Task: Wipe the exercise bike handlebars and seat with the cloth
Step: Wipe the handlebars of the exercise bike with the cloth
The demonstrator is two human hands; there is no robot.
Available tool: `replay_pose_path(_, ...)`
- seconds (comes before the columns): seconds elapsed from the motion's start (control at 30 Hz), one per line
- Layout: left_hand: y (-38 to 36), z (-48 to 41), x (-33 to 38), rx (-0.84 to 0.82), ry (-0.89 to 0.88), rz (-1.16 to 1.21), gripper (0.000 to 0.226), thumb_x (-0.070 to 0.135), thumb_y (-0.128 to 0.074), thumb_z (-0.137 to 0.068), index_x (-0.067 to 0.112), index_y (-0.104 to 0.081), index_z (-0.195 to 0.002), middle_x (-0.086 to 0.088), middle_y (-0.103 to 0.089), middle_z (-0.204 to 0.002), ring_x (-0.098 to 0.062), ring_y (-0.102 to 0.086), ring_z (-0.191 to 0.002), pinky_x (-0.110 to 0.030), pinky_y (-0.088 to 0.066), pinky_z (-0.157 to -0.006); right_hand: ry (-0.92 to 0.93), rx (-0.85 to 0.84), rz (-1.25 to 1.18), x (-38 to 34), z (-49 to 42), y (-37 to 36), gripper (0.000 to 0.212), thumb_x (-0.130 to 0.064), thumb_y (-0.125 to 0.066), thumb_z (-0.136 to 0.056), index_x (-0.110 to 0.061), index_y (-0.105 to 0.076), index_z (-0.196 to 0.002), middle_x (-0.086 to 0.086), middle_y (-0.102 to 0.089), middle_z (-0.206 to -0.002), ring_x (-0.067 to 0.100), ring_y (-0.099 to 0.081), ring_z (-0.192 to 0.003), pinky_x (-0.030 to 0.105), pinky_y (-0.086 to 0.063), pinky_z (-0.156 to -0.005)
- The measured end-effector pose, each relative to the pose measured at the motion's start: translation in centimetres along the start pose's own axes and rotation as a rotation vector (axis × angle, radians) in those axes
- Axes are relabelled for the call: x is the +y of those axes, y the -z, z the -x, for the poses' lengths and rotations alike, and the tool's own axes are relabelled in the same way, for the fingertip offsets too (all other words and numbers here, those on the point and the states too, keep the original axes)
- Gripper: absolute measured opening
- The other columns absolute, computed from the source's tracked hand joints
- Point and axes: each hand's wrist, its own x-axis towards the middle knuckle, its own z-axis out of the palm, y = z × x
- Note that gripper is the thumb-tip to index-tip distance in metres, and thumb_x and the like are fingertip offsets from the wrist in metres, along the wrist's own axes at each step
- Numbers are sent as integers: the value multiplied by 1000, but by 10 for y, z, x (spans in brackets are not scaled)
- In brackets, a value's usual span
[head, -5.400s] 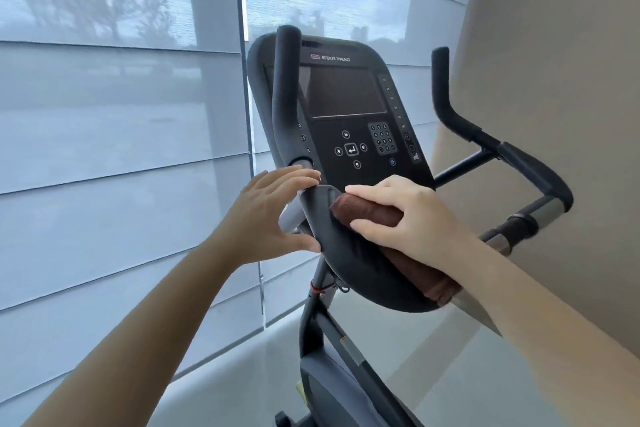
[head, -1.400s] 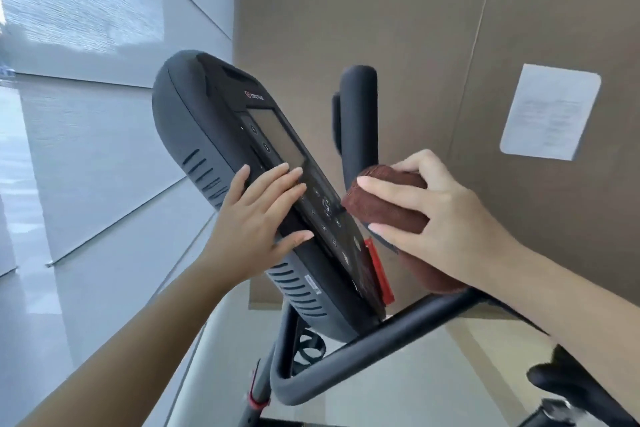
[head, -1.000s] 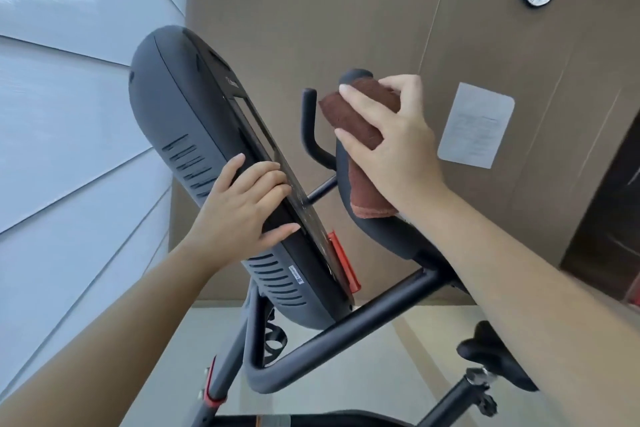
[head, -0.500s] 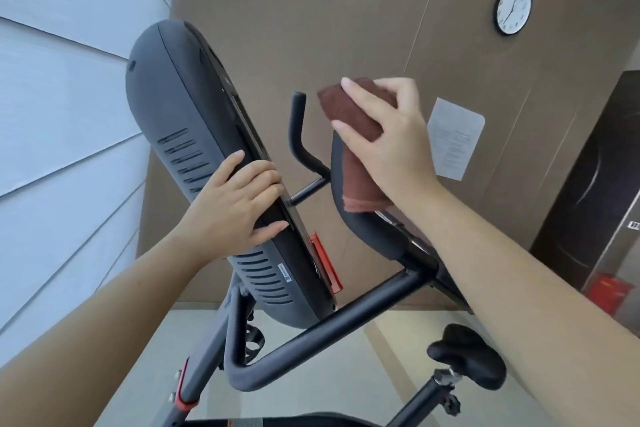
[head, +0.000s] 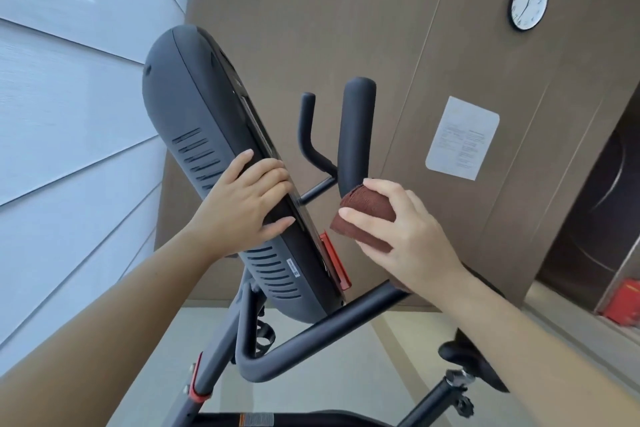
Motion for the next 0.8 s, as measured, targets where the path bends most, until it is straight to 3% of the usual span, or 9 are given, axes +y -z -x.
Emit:
replay_pose_path(0.07, 2, -1, 1, -16, 10, 1, 47, 47, -44, -82, 9, -63, -101, -7, -64, -107, -25, -52, -113, -43, -17, -106, -68, -76, -221, 9, -1, 13, 38, -17, -72, -76, -27, -65, -111, 6, -52, -123, 21, -52, -107, 33, -47, -91)
replay_pose_path(0.13, 2, -1, 2, -24, 28, 8, 46, 47, -45, -82, 9, -63, -100, -7, -64, -107, -25, -51, -113, -43, -17, -107, -175, -70, -430, 17, -15, 23, 43, -17, -72, -76, -32, -61, -114, -2, -51, -118, 3, -48, -108, 15, -37, -96)
replay_pose_path(0.23, 3, -1, 5, -25, 42, 21, 44, 46, -47, -82, 9, -63, -100, -6, -64, -107, -23, -48, -114, -43, -17, -107, -335, 212, -566, 20, -53, 25, 44, -18, -70, -77, -30, -59, -118, -6, -52, -115, -6, -47, -106, 7, -34, -95)
replay_pose_path(0.3, 5, -1, 5, -34, 46, 9, 45, 47, -46, -82, 9, -63, -100, -6, -64, -107, -23, -49, -115, -43, -16, -107, -356, 243, -602, 15, -64, 16, 46, -16, -70, -78, -28, -58, -120, -3, -49, -120, -2, -46, -111, 10, -33, -99)
replay_pose_path(0.43, 9, 0, 8, -86, 47, 9, 51, 48, -42, -83, 7, -63, -104, -8, -64, -110, -26, -51, -117, -45, -15, -107, -255, 85, -559, 15, -35, 0, 53, -15, -71, -77, -37, -53, -122, -6, -42, -124, -3, -40, -113, 4, -27, -99)
replay_pose_path(0.63, 16, -1, 15, -110, 62, 19, 57, 49, -37, -84, 4, -63, -109, -11, -63, -113, -27, -49, -121, -49, -16, -106, -173, -193, -484, 45, 7, 13, 51, -14, -68, -76, -47, -56, -113, -17, -50, -117, 1, -49, -106, 10, -34, -94)
replay_pose_path(0.8, 26, -4, 36, -11, 261, 315, 53, 51, -43, -80, 11, -64, -107, -5, -63, -112, -24, -45, -124, -48, -13, -107, -212, -353, -581, 77, 26, 28, 55, -9, -69, -74, -53, -57, -105, -20, -55, -111, -2, -52, -102, 6, -33, -89)
